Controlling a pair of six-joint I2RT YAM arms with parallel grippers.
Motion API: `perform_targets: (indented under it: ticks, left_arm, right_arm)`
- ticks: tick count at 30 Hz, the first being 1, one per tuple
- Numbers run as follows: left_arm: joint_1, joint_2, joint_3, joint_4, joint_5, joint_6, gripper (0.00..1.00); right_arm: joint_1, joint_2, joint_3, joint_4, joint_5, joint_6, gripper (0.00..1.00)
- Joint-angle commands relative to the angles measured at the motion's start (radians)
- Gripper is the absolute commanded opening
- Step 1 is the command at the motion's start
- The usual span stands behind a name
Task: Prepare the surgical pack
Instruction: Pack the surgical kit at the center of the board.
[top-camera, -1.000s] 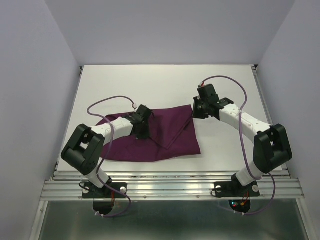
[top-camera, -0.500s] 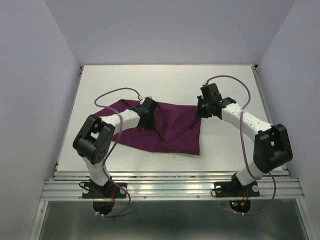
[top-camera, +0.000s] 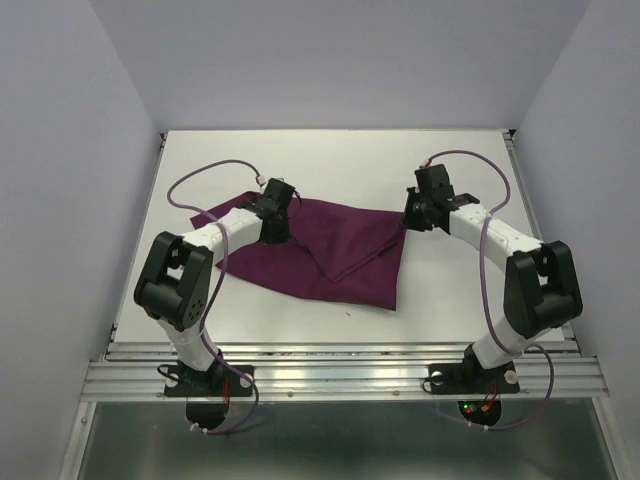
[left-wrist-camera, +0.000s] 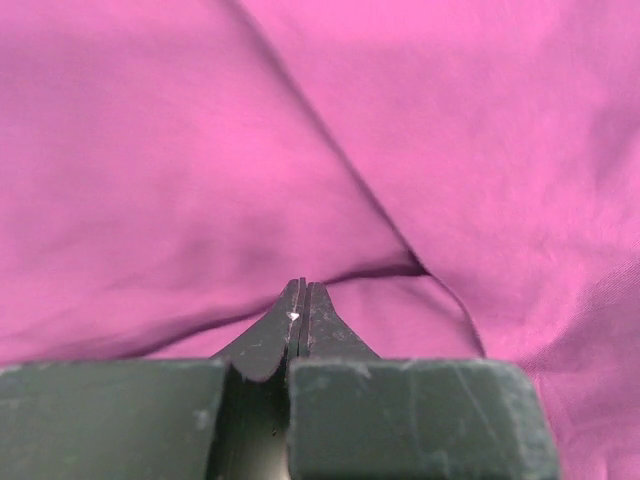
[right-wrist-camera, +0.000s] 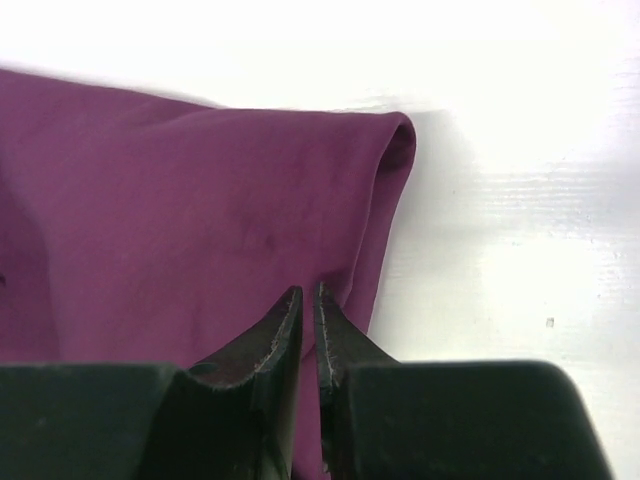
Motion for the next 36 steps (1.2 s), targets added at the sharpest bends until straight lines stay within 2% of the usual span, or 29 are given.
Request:
perform_targets:
  ticks: [1,5,9,13,19,24,31,36]
  left_arm:
    - [0.07,-0.122,0.02,-0.029,0.004,0.047,0.0]
    - [0.195,-0.171,-0.025,-0.012,0.07,0.056,0.0]
    - [0.292,-0.2,-0.051,-0.011,0.128,0.067,0.0]
    - [0.359,-0.223,-0.05,-0.011,0.172,0.076,0.0]
    - [0.433,-0.225,-0.057,0.003,0.225,0.064,0.0]
    - [0.481,-0.223,-0.086,0.015,0.261,0.052,0.0]
    - [0.536,-0.22,-0.086,0.012,0.288,0.056,0.0]
    - [0.553,-0.206,-0.076,0.006,0.292,0.058,0.0]
  right_arm:
    - [-0.002,0.061,-0.034,0.103,-0.09,-0.002,0.14]
    - [-0.002,0.09,-0.052,0.102,-0.074,0.008,0.12]
    - [-0.002,0.044,-0.04,0.064,-0.04,-0.001,0.12]
    - [-0.002,0.0,0.006,0.065,-0.087,-0.008,0.13]
    - [0.027,0.036,0.095,0.128,-0.181,0.038,0.14]
    - [0.057,0.163,0.161,0.168,-0.219,0.063,0.13]
    - [0.067,0.269,0.172,0.196,-0.204,0.091,0.13]
    - [0.067,0.248,0.181,0.183,-0.2,0.087,0.12]
